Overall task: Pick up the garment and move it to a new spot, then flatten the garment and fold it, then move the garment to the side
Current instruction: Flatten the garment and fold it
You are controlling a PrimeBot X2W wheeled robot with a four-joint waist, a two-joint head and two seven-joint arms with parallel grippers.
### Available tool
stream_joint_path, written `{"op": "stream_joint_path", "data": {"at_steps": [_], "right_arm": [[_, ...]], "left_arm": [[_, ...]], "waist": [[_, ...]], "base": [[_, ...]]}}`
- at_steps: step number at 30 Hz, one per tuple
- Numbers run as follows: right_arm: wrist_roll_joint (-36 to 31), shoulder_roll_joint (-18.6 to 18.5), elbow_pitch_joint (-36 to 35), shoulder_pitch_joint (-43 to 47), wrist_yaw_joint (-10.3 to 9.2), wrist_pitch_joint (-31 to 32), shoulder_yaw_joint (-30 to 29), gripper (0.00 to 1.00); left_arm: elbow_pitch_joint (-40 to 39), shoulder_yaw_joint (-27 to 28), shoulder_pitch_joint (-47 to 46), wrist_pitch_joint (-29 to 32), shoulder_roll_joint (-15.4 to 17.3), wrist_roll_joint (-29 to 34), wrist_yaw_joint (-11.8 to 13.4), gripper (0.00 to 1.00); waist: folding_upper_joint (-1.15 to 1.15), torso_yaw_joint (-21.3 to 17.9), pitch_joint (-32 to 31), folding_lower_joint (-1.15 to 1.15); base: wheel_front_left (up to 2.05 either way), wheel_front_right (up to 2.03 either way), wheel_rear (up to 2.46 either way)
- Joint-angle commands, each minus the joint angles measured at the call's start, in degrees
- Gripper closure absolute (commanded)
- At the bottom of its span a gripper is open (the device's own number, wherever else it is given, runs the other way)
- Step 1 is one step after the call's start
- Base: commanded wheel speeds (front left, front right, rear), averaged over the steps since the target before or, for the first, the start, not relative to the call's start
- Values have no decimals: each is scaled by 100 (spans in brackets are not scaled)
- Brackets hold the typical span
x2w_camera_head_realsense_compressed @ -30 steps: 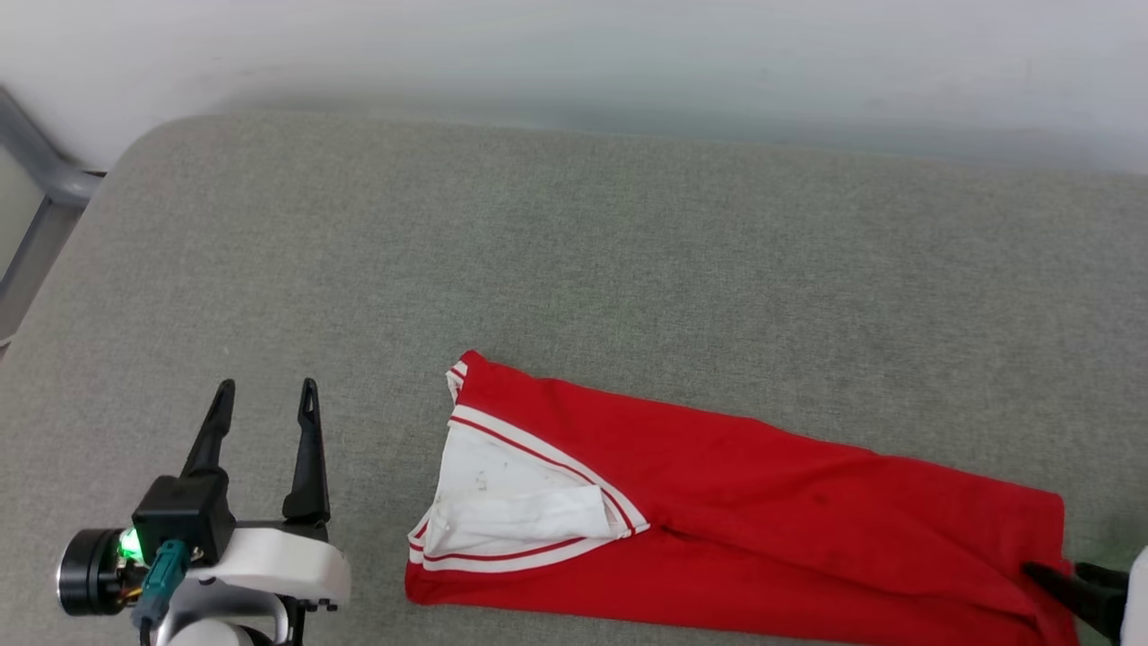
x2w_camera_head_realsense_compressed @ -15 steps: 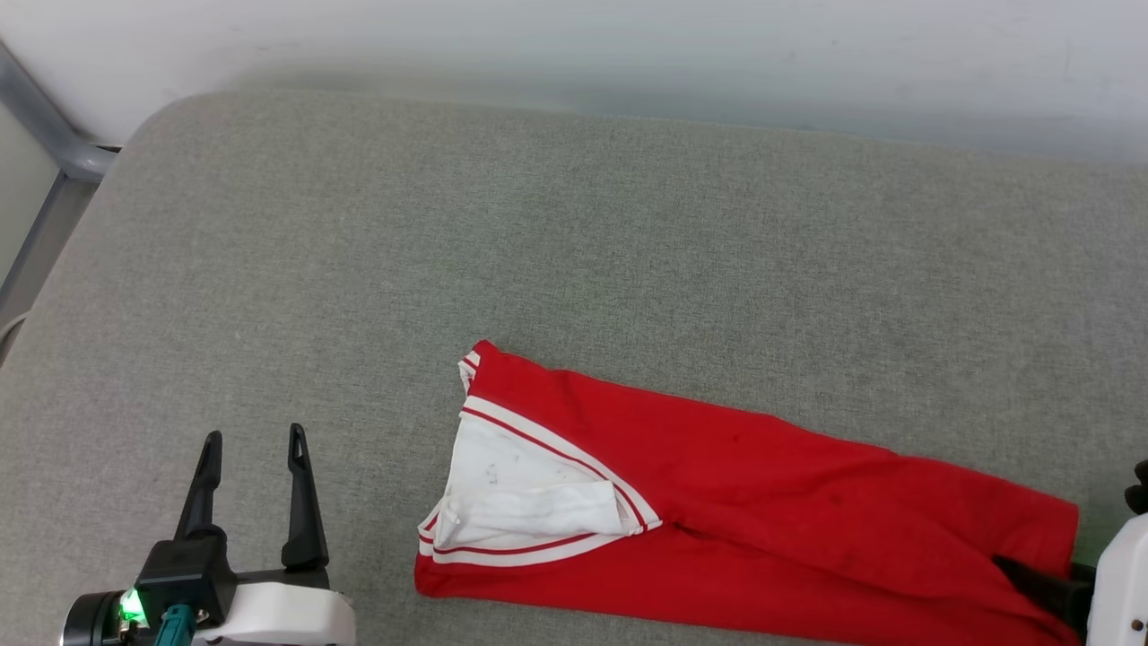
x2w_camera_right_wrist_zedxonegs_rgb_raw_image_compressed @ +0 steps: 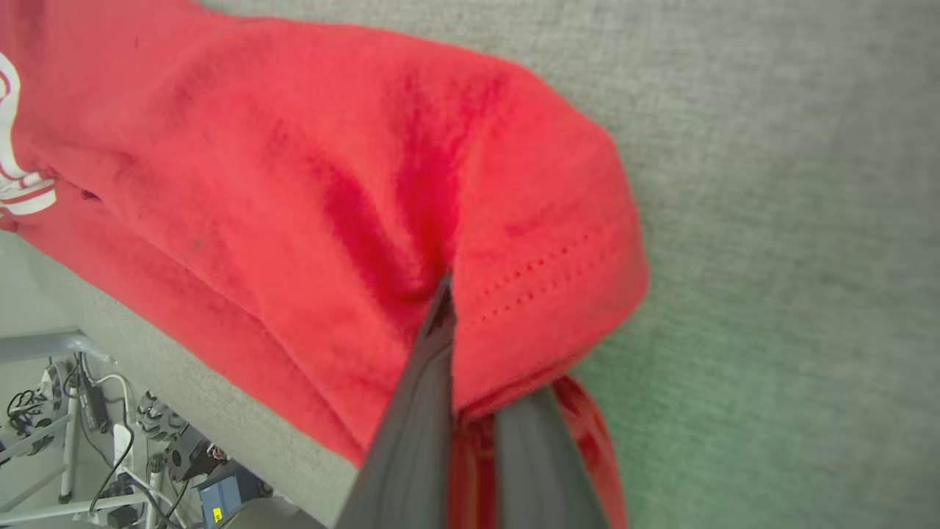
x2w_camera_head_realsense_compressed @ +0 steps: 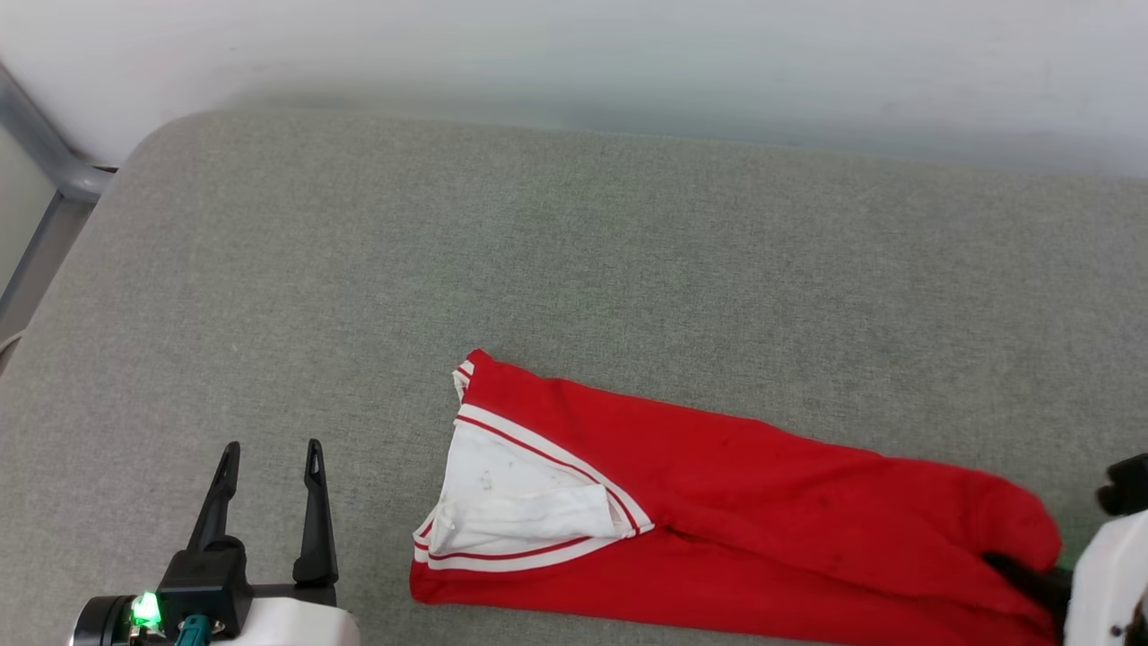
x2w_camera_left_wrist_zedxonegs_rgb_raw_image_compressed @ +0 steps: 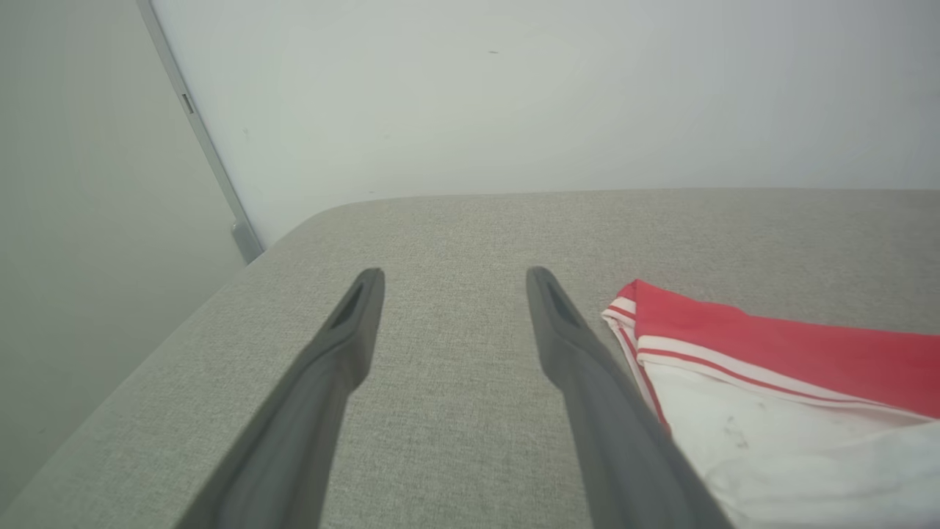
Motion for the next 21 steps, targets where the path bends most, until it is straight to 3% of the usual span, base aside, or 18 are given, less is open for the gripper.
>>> {"op": "stream_joint_path", "data": {"at_steps": [1,13,17,21], "right_arm": [[44,-120,62,-80,-11,-93,-64,100],[-211,-787,805,-118,-11,-398,-538,100],[-378,-746,1129,-170,-11,-415,-698,100],[-283,-613,998,-131,-10,-313,-805,100]], "left_arm": [[13,37,71,-12,-10,49,-42,0],[8,24,175,-12,-125,278,-148,0],[19,-2,212,-12,-132,313,-144,0],[41,-17,233,-12,-136,327,-132,0]], "waist": [[0,-22,-31,0],[0,-50,-211,0],[0,-68,-264,0],[0,-103,-324,0]], "base": [[0,0,0],[0,0,0],[0,0,0],[0,0,0]]}}
